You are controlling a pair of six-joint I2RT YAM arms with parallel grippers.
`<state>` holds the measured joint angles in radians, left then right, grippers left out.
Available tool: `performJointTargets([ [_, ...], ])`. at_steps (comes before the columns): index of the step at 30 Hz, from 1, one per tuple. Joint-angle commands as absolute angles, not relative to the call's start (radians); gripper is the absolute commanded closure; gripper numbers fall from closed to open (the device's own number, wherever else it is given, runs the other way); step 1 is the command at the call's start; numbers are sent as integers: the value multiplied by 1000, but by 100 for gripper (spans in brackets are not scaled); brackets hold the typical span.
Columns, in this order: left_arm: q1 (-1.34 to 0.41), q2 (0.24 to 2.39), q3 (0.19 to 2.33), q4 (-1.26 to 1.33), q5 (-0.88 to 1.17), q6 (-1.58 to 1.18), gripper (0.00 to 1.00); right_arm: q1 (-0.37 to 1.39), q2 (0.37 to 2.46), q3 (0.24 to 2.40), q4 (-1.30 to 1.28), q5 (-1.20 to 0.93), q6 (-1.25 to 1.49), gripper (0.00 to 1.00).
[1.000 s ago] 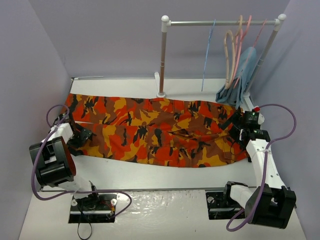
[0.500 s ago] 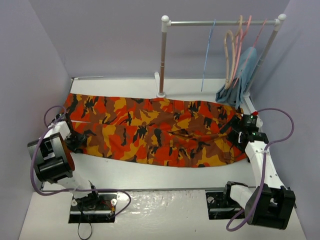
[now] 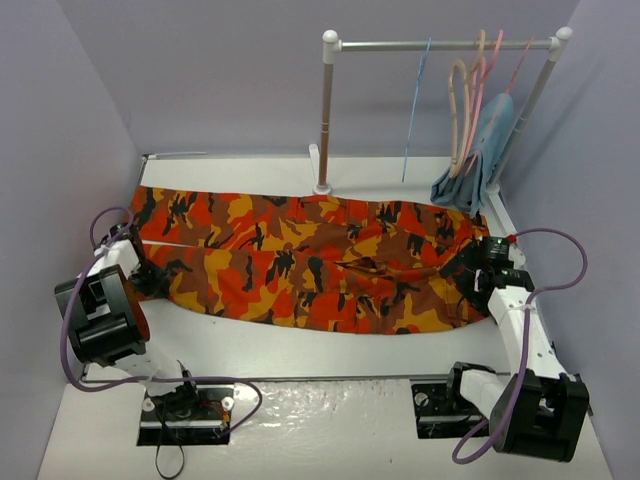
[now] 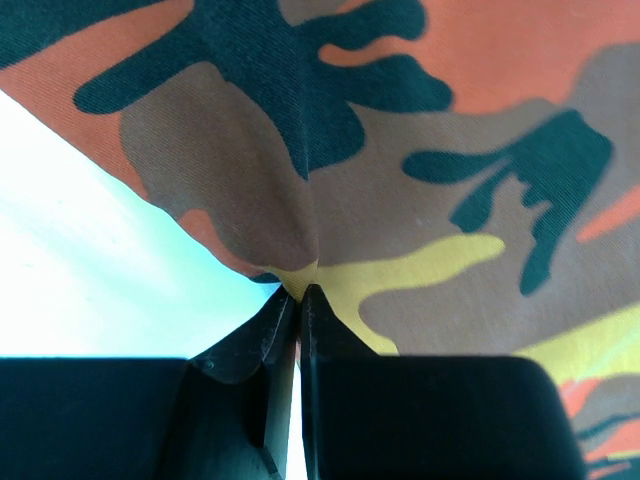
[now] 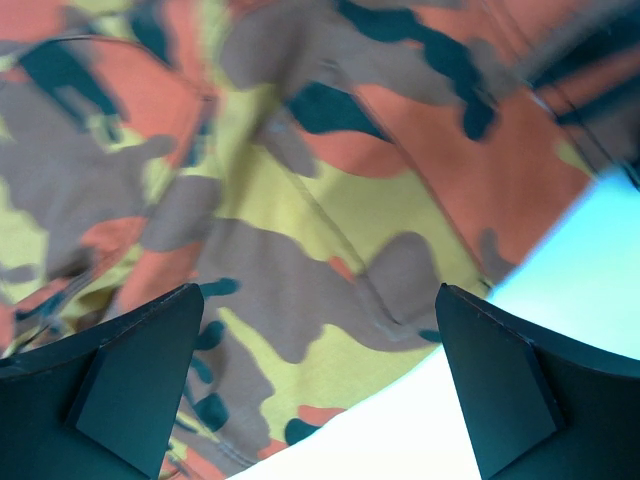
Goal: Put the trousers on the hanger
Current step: Fold the trousers
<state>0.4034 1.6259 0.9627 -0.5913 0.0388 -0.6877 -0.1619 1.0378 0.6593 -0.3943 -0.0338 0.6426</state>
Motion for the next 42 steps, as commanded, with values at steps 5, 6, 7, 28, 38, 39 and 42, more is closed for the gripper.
performJointTargets([
  [5,402,1446,980,-637,75,-653,100,-124,1061,631,-537,137,827,0],
  [6,402,1432,977,-638,75,-654,100,-124,1068,618,-540,138,846,0],
  [7,402,1421,972,-638,74,-655,100,-124,1079,599,-539,143,858,0],
  [28,402,1425,1043,-626,90,-675,100,-123,1268,536,-433,157,986,8],
  [38,403,1401,1045,-635,92,-672,100,-123,1284,553,-425,178,954,93],
  [39,404,1396,1049,-636,91,-672,100,-123,1282,561,-425,181,952,94],
  [42,410,1376,1074,-655,81,-669,100,-123,1259,630,-437,201,908,100],
])
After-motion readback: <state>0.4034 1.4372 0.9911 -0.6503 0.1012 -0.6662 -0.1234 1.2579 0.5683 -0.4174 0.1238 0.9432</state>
